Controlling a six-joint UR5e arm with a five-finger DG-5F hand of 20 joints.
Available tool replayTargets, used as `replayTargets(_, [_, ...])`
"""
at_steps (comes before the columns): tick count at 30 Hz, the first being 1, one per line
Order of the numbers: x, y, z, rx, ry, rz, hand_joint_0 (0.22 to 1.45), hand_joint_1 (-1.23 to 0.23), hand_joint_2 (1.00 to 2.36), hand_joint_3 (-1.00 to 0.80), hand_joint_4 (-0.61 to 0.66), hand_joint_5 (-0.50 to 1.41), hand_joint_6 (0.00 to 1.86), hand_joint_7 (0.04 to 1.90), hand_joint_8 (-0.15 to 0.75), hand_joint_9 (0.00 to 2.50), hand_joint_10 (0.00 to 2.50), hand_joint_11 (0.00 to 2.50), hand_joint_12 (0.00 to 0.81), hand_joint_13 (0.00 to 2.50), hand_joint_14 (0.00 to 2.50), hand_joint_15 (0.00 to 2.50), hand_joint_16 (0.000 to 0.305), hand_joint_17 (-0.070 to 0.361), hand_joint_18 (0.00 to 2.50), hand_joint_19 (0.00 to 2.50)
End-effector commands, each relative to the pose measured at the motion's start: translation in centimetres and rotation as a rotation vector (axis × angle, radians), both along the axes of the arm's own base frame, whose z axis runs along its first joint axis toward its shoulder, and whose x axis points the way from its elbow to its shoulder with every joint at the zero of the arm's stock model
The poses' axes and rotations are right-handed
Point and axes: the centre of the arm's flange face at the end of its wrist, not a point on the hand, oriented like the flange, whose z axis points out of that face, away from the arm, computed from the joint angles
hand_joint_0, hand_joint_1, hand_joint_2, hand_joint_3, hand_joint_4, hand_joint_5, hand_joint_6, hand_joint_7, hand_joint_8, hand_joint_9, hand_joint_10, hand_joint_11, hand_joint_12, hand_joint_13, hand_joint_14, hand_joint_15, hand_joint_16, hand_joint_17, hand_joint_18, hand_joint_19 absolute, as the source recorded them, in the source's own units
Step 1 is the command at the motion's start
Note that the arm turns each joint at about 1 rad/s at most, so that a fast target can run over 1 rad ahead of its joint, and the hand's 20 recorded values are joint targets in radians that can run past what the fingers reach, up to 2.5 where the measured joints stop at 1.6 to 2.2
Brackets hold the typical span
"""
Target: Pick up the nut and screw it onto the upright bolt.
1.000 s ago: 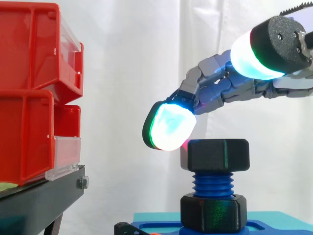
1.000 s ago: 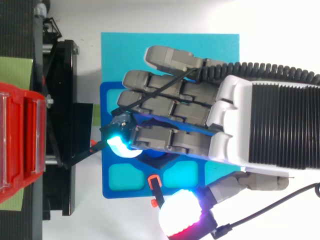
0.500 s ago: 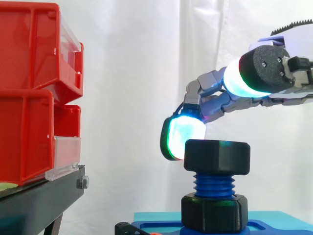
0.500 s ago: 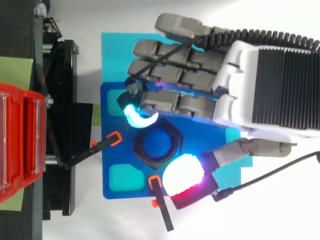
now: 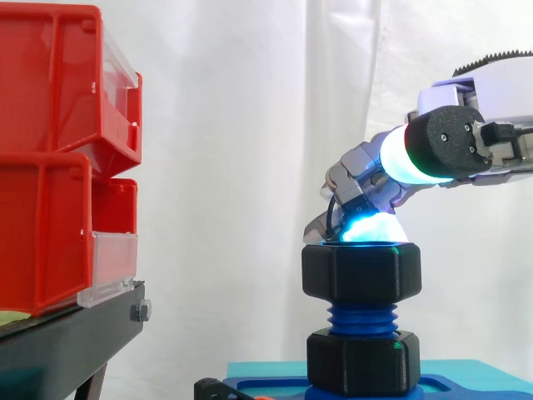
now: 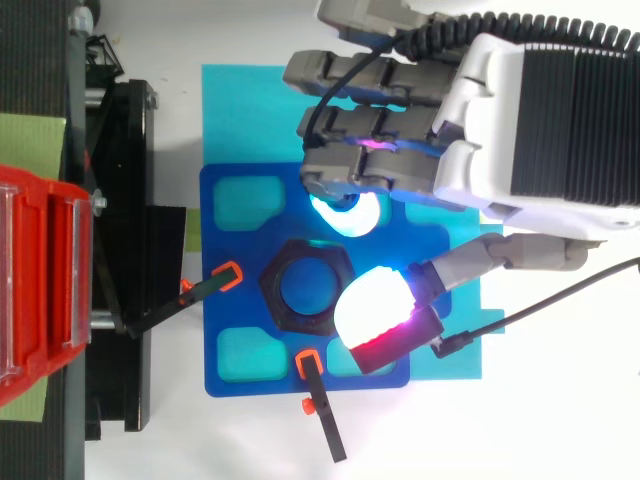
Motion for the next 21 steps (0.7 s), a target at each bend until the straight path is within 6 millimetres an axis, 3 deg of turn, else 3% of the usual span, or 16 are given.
replayTargets(1, [-0.1, -0.4, 0.1, 0.0, -0.002, 0.0, 0.53, -0.19, 1.0, -0.5, 0.2, 0.0, 0.5, 1.36, 0.25, 0.81, 0.0, 0.0, 0.269, 0.47, 0.0, 0.0, 0.023, 0.052, 0.02, 0.0])
replayTargets(6, [0.1, -0.4, 0.4, 0.001, -0.011, 0.004, 0.52, -0.18, 1.0, -0.5, 0.25, -0.06, 0.5, 1.1, 0.247, 0.76, 0.0, 0.0, 0.285, 0.45, 0.0, 0.0, 0.026, 0.058, 0.0, 0.0])
replayTargets(11, [0.5, -0.5, 1.5, 0.002, -0.029, 0.004, 0.51, -0.17, 1.0, -0.5, 0.21, -0.11, 0.5, 0.83, 0.237, 0.7, 0.0, 0.0, 0.298, 0.42, 0.0, 0.0, 0.029, 0.065, 0.0, 0.0])
replayTargets(15, [0.9, -0.2, 2.8, -0.004, -0.038, 0.02, 0.51, -0.17, 1.0, -0.5, 0.19, -0.13, 0.5, 0.76, 0.231, 0.65, 0.0, 0.0, 0.306, 0.39, 0.0, 0.0, 0.03, 0.068, 0.0, 0.0])
replayTargets(21, [1.3, 0.7, 3.3, -0.033, -0.065, 0.045, 0.5, -0.15, 1.0, -0.5, 0.18, -0.14, 0.5, 0.71, 0.227, 0.6, 0.0, 0.0, 0.316, 0.35, 0.0, 0.0, 0.033, 0.074, 0.0, 0.0])
